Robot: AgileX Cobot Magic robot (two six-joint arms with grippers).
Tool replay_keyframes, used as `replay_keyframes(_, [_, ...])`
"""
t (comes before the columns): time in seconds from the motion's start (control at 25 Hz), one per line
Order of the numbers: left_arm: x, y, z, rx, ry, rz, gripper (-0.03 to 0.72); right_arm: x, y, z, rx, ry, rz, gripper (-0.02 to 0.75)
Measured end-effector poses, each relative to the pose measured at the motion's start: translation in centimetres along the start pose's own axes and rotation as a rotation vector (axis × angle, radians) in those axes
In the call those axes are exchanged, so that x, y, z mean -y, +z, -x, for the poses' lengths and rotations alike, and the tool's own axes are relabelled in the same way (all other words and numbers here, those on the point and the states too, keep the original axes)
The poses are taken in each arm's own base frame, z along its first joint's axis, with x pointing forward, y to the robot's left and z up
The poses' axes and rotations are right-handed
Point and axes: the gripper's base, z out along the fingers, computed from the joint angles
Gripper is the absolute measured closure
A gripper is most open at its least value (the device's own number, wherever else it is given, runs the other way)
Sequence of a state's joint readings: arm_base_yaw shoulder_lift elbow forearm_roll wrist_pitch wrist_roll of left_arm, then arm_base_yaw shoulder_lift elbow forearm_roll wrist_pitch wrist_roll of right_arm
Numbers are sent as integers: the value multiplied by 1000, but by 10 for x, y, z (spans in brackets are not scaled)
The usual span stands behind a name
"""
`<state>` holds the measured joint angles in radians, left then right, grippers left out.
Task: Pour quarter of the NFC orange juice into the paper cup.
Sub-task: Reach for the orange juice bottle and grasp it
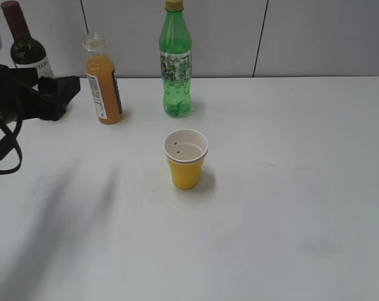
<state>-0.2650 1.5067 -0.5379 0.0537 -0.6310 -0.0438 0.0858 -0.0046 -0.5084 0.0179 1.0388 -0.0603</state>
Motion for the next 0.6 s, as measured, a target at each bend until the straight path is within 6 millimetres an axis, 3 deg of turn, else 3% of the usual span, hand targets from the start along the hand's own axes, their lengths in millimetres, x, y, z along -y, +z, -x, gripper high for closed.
replay_keyframes(0.6, [-1, 98, -44, -32, -18, -23, 83, 0, 0, 0, 0, 0, 0, 146])
